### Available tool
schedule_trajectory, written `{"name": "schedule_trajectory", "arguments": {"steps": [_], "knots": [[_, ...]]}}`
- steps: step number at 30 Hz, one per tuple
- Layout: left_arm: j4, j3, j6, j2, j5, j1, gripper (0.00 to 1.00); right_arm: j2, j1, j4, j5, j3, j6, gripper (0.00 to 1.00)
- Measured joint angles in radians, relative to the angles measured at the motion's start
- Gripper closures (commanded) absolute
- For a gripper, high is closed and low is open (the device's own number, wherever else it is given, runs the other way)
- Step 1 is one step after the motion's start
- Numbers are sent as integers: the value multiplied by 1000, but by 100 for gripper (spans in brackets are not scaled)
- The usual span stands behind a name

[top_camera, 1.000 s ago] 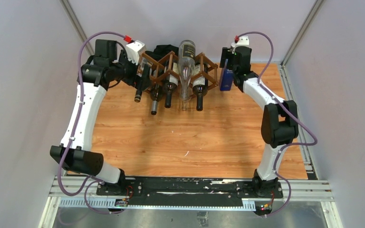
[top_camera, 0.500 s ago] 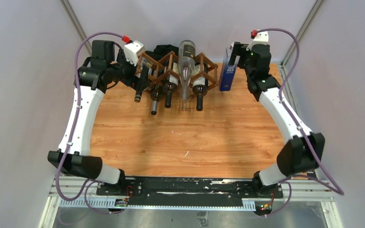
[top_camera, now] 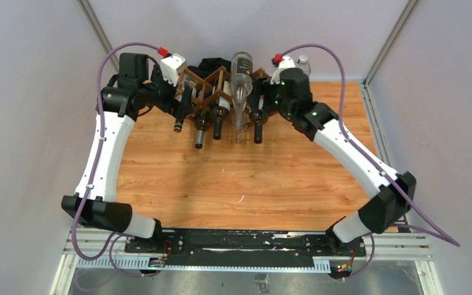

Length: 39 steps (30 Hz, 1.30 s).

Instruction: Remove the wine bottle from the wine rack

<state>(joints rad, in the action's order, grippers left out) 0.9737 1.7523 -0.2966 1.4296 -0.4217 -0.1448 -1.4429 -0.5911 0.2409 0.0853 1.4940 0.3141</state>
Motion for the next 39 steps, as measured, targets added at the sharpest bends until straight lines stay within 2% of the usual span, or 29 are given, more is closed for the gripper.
{"name": "schedule_trajectory", "arguments": {"steps": [5,9,23,26,29,32,39], "knots": [[1,-4,2,-2,5,0,0,-147,-29,57,-142,37,74,27],[0,-5,2,-10,6,0,0,-237,-38,90,-209,84,105,34],[-1,-19,11,-32,8,0,0,-382,-40,89,-253,154,181,44],[-16,-40,11,-44,7,0,0,-401,-40,88,-245,164,216,57],[-53,-93,14,-79,3,0,0,-406,-38,95,-205,163,272,81],[-124,-179,17,-140,-5,0,0,-408,-32,93,-195,158,286,99],[-311,-370,-38,-278,-39,0,0,-369,-33,76,-227,120,300,100]]}}
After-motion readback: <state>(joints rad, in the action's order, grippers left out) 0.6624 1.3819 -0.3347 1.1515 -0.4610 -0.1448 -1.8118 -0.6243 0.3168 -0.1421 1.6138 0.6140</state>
